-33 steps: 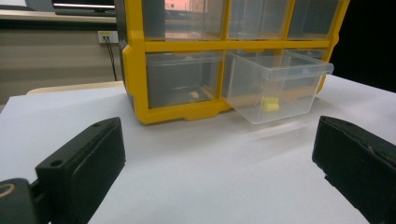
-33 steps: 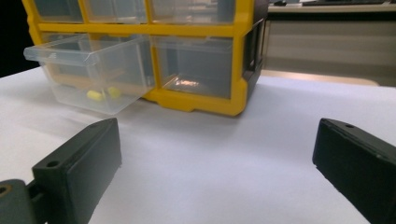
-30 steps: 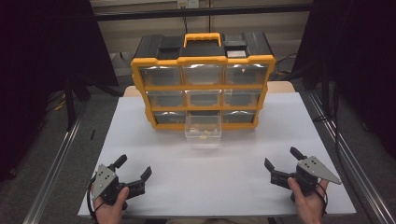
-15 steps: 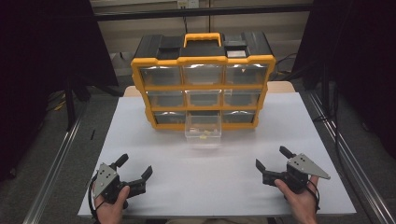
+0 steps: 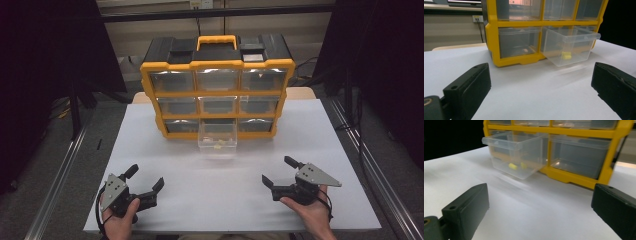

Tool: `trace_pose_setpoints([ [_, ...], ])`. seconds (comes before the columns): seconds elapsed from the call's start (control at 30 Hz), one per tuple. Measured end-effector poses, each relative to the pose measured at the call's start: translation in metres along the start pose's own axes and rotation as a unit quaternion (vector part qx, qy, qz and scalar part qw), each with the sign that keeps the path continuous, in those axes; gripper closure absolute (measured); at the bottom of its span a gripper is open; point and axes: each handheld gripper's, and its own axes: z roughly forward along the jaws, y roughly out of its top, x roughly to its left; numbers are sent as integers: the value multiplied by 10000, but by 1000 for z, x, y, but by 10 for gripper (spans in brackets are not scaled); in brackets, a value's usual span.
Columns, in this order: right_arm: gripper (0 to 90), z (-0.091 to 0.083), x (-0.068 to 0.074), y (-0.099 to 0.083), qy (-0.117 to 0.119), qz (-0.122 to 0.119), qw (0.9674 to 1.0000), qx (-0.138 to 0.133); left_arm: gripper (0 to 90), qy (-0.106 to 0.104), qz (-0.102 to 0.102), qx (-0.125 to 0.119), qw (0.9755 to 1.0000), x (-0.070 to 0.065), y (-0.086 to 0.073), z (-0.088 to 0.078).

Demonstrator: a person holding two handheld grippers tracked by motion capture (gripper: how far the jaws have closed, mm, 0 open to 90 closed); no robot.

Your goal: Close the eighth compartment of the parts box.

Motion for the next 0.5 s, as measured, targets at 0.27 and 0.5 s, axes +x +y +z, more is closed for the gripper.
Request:
trace_pose_setpoints([
  [0.27, 39, 17, 5, 3, 230, -19, 9997, -28, 27, -19, 11, 0, 10000, 0, 0, -1],
  [0.5, 56, 30, 10, 8, 396, -112, 9991, -57, 27, -27, 19, 7, 10000, -1, 0, 1],
])
